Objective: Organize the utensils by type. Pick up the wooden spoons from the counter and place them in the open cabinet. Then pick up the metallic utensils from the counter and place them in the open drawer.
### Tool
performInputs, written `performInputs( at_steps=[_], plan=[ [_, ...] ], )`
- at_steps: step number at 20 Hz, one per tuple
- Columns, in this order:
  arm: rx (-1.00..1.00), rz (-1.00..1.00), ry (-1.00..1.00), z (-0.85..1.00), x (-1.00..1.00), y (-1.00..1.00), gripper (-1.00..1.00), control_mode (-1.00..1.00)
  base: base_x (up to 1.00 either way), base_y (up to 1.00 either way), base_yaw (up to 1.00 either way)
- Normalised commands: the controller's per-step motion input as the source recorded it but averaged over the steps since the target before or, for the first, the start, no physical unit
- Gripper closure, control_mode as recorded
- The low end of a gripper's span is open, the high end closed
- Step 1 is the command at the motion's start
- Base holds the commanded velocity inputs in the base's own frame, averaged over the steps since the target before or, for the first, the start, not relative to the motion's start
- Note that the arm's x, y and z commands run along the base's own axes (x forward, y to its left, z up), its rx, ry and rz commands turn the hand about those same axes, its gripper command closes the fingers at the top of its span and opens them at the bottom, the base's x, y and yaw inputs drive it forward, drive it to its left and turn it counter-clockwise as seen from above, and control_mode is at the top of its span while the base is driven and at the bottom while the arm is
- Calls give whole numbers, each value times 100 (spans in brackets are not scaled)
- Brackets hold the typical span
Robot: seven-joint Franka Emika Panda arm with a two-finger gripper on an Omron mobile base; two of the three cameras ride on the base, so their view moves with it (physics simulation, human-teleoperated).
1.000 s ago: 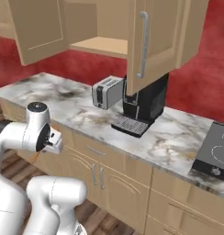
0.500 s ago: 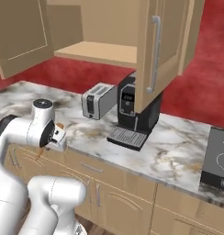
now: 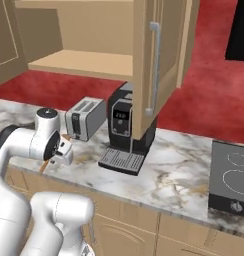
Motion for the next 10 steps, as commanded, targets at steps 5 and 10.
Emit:
performInputs(
  at_steps=[5,10],
  plan=[
    [0,0,0,0,0,0,100,100,72,35,0],
    [0,0,0,0,0,0,100,100,46,20,-15]
  ],
)
